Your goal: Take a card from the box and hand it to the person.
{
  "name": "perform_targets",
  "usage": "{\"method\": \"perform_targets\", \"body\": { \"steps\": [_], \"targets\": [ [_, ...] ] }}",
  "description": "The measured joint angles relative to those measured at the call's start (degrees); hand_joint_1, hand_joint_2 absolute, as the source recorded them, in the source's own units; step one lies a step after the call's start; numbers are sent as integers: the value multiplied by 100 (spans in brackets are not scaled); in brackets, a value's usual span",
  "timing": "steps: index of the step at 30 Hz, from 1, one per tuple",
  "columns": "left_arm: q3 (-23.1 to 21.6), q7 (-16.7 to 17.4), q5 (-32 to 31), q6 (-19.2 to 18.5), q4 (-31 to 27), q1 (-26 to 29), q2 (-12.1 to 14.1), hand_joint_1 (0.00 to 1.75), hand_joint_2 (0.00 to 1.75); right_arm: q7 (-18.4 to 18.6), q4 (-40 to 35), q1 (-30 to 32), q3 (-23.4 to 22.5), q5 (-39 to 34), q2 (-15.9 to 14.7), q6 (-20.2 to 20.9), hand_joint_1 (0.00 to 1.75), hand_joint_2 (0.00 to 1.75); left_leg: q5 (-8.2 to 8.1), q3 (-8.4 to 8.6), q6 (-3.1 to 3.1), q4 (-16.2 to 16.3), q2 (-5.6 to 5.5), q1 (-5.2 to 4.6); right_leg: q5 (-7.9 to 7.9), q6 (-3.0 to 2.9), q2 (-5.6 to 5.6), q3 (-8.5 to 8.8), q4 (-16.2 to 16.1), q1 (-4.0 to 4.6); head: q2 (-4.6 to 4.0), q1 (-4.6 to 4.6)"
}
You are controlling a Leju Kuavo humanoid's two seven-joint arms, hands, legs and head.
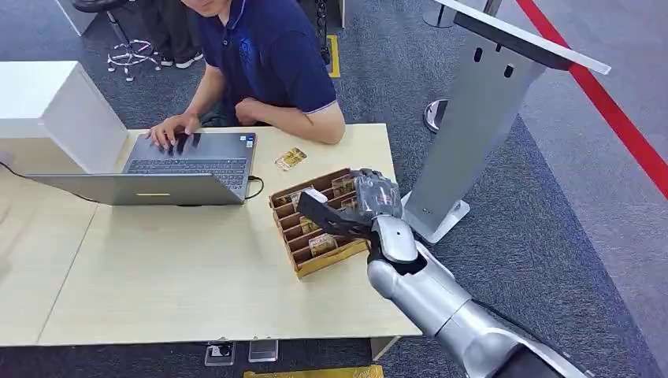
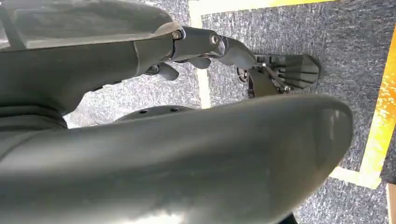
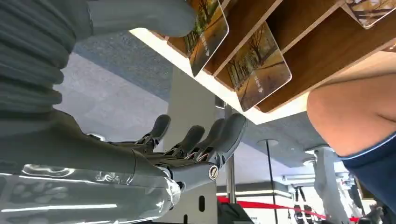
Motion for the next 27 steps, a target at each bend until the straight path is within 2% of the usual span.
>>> {"method": "perform_targets", "body": {
  "steps": [27],
  "targets": [
    [0, -11, 20, -7, 2, 13, 2, 0, 0, -308, -167, 164, -79, -650, -77, 57, 0, 175, 0, 3, 0, 0, 1, 0, 0, 0, 0, 3, -3, 0, 0, -17]
  ]
}}
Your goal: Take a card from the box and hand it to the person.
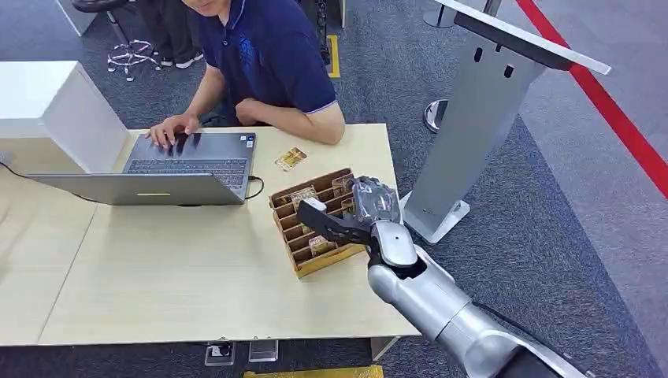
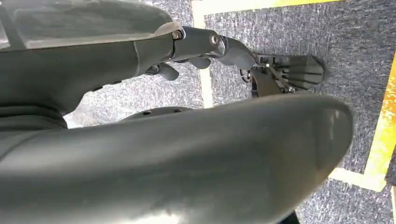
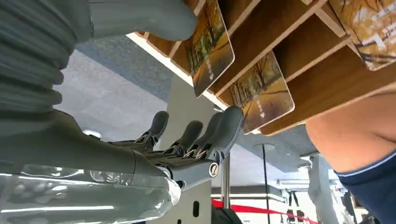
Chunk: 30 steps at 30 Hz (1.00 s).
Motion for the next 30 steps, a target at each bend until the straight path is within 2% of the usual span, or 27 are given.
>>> {"method": "perform_targets", "body": {
  "steps": [30],
  "targets": [
    [0, -30, 22, -4, 7, 21, 2, 0, 0, -302, -285, 245, -122, -584, -130, 59, 0, 175, -1, -2, 1, 0, -4, 0, -1, 1, -5, 1, -1, 0, 0, 11]
  ]
}}
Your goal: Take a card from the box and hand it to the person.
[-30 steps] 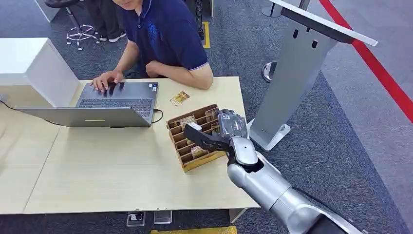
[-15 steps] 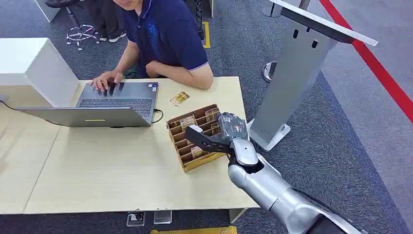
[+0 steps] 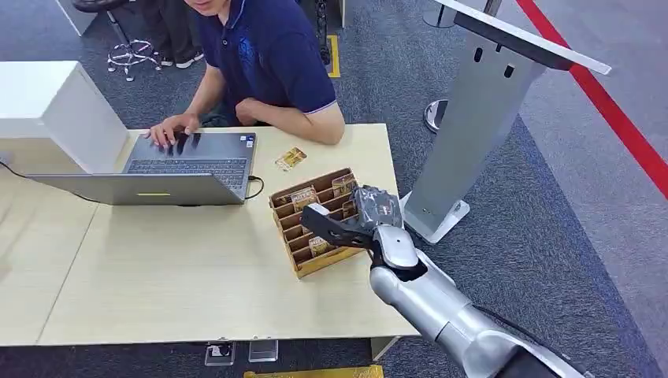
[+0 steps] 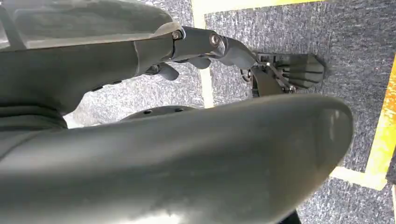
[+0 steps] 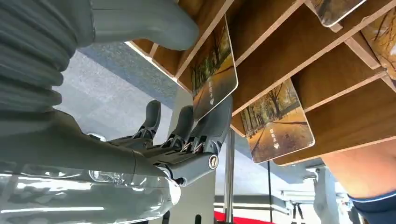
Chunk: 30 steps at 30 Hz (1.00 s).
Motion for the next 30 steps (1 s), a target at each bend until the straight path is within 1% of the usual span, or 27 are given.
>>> {"method": "perform_targets", "body": {
  "steps": [30],
  "targets": [
    [0, -13, 11, 0, 4, 31, 2, 0, 0, -207, -176, 200, -90, -403, -77, 57, 0, 175, -2, -3, 0, 0, 4, 0, 0, 0, 5, -4, 0, 0, 0, 11]
  ]
}}
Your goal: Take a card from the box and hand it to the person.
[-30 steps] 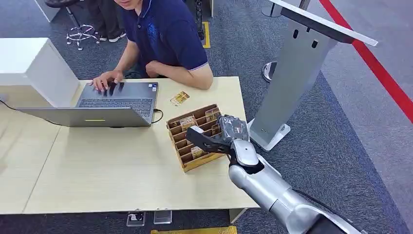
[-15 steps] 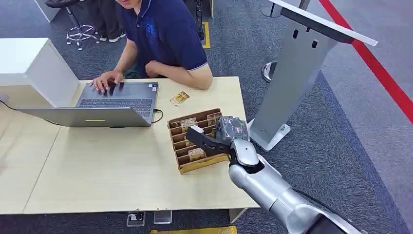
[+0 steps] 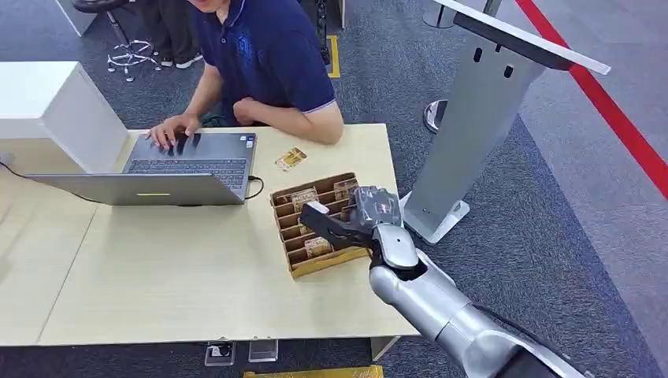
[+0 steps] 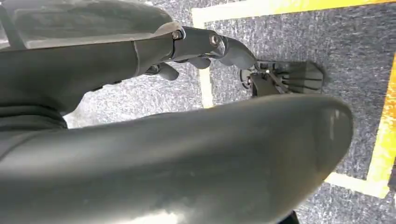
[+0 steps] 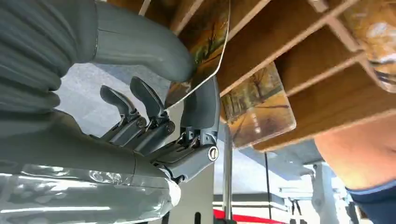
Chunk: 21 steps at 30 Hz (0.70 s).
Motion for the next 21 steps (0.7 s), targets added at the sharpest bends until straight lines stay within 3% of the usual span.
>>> {"method": "perform_targets", "body": {
  "steps": [21],
  "targets": [
    [0, -11, 6, 0, 2, 12, 4, 0, 0, -130, -117, 109, -63, -255, -70, 48, 0, 175, -3, 3, -2, 0, 2, 0, 0, 0, 5, -2, -1, 0, 0, -4]
  ]
}}
